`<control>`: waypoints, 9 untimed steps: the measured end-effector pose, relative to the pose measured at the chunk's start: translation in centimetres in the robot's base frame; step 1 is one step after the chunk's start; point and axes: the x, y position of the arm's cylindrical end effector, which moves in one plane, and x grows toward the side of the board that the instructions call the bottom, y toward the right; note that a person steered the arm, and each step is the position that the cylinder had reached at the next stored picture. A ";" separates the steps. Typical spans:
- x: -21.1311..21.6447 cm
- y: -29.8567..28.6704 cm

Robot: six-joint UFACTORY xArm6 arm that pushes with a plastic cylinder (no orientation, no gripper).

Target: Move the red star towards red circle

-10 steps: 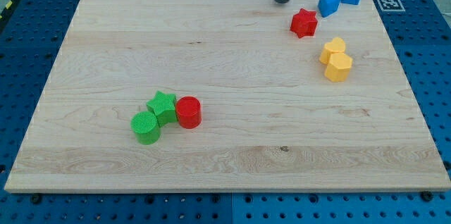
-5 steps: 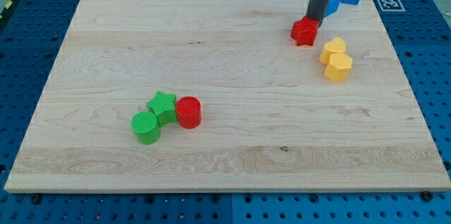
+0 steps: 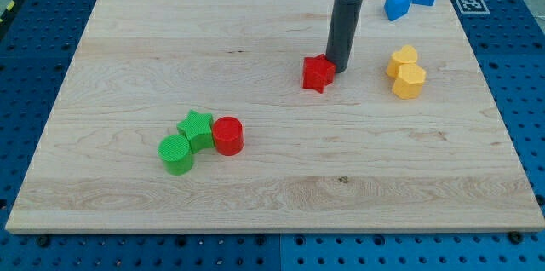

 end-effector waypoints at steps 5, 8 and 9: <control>2.7 -7.8; 8.5 -7.5; 9.6 -5.7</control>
